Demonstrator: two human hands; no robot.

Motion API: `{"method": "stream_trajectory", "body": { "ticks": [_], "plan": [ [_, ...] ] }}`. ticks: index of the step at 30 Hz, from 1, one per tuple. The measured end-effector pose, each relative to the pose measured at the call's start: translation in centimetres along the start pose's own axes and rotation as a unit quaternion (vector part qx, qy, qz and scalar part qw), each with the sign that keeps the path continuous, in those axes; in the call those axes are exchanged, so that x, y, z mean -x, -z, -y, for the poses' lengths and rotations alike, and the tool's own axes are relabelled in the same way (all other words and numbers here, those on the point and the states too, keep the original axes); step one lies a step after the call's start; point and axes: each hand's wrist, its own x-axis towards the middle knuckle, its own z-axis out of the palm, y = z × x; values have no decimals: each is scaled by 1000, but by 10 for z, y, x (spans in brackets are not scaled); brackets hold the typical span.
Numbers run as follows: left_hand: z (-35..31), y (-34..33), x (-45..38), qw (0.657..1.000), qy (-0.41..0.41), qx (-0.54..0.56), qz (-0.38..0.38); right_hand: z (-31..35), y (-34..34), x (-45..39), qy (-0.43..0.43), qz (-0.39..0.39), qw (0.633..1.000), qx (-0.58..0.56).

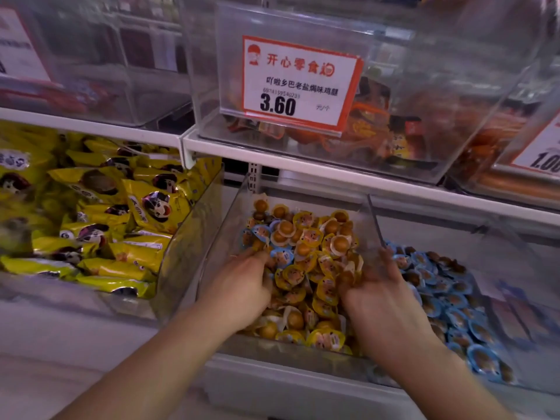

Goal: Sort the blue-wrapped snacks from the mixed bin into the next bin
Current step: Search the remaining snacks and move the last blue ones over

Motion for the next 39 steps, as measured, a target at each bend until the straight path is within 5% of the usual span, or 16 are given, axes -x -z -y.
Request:
{"method": "stream_trajectory", "body": {
  "ticks": [5, 10, 13, 18, 22, 27, 34, 36, 39],
  "plan": [
    [4, -13, -10, 997, 7, -71, 36, -10, -8, 3, -20, -122, 978, -169],
    [3, -13, -7, 998, 19, -57, 5, -10, 2, -17, -49, -271, 873, -403],
    [0, -4, 0, 997, -3, -13, -71, 11, 10, -53, -22, -241, 866, -437],
    [-8, 11, 15, 971, -62, 97, -211, 38, -2, -104, 9, -152, 921, -358],
    [-7, 18, 10, 942, 40, 282, -179, 45, -15, -111, 52, -89, 942, -319],
    [-5, 23, 0, 909, 84, 374, -166, 39, -8, -108, 69, -87, 942, -317],
    [-12, 22, 5, 912, 111, 377, -117, 2, -4, -81, -43, -104, 857, -503],
    [-18, 22, 7, 846, 194, 487, -102, -2, -2, -71, -89, -174, 778, -598],
    [-30, 25, 9, 674, 270, 688, -10, 10, 9, -59, -94, -224, 688, -684]
  ]
}}
